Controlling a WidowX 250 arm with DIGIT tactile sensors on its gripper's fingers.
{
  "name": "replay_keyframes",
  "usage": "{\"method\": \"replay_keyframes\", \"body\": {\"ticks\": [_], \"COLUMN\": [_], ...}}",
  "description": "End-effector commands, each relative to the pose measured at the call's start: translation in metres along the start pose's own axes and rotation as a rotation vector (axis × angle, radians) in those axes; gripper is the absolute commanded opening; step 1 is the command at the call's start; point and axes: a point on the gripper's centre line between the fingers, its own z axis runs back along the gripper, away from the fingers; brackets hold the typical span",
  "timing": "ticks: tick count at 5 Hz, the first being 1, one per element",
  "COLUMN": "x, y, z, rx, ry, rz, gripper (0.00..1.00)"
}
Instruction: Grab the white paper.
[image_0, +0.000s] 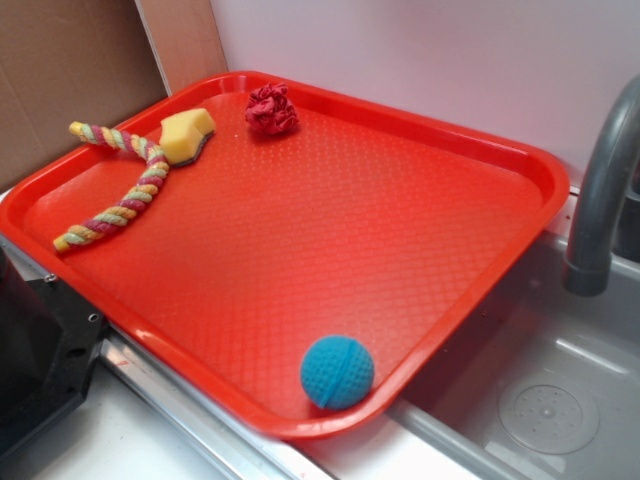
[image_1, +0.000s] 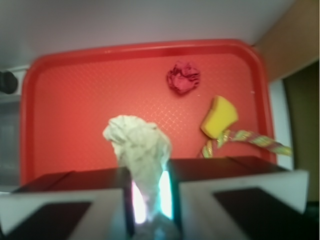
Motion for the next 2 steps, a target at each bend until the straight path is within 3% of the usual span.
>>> {"method": "replay_keyframes", "body": {"ticks": [1, 2], "x": [-0.0113, -0.0107], "y": [-0.0174, -0.0179], "z": [0.0212, 0.0164], "rx": [0.029, 0.058], "ry": [-0.019, 0.002], "rz": [-0.010, -0.011], "gripper": [0.00, 0.00]}}
